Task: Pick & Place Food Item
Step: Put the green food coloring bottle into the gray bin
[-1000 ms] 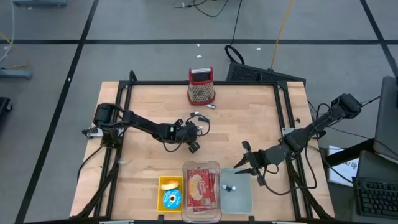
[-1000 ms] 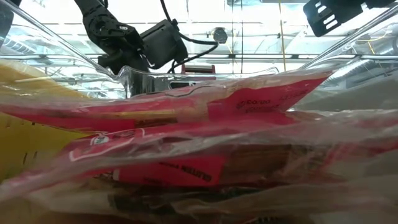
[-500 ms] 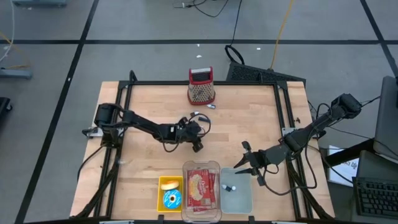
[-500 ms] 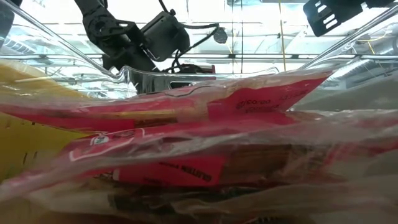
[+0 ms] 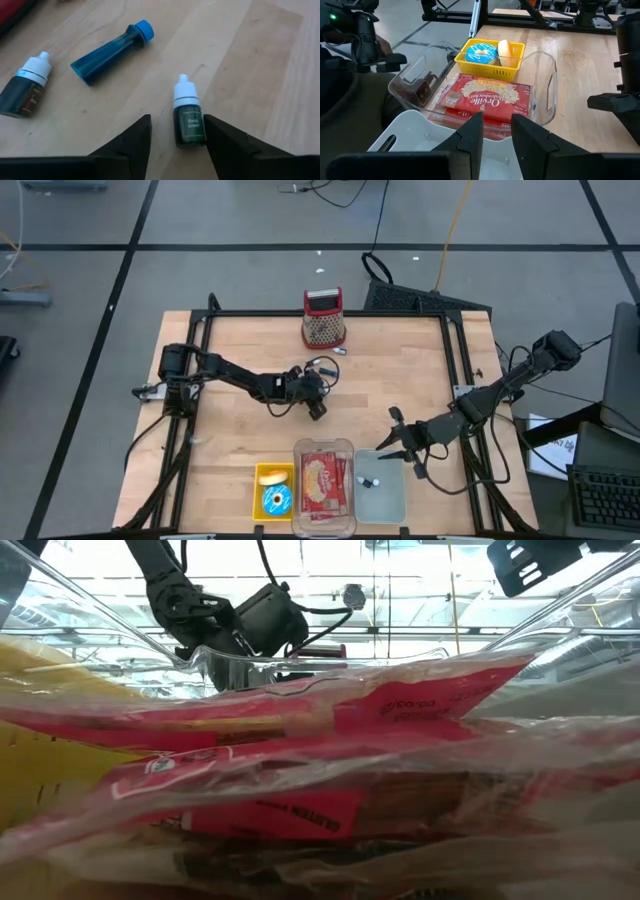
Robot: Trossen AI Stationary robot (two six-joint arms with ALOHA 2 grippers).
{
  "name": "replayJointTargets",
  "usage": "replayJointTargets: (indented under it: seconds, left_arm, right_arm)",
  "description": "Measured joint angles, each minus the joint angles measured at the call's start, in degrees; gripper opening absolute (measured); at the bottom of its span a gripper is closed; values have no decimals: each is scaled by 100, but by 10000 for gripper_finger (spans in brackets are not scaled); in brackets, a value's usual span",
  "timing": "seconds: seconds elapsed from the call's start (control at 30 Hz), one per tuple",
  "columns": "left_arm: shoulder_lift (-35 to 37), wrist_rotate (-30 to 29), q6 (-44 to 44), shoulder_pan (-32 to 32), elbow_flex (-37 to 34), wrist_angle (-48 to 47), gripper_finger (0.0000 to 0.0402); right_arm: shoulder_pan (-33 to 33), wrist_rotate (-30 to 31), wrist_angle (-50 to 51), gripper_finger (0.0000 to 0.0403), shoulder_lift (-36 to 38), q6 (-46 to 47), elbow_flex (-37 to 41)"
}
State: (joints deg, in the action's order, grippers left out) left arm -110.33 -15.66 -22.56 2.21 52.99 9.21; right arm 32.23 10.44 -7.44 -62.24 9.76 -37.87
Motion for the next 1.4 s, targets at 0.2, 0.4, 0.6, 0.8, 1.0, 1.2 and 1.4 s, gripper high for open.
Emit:
replayJointTargets:
  seconds: [0.2,0.4,0.6,0.8,1.0,1.2,1.4]
  left_arm:
    - [-8,-62,-1,3,0,17,128]
    - [-12,-85,113,3,0,27,76]
    - [423,-46,319,-89,-19,-171,66]
    - [1392,-63,377,-418,-15,-362,78]
    - [2063,70,393,-1111,-4,-147,80]
    - [2132,173,568,-1838,-4,467,80]
    - [2130,171,649,-2238,-7,894,81]
  right_arm:
    - [0,2,-6,89,1,0,0]
    - [0,1,-4,89,1,0,0]
    - [0,0,0,89,1,-1,0]
    - [0,7,1,89,1,-20,0]
    - [0,194,-506,89,-78,-248,69]
    - [-7,473,-1888,89,-609,-1357,451]
    - [-317,603,-3586,102,-1500,-1483,553]
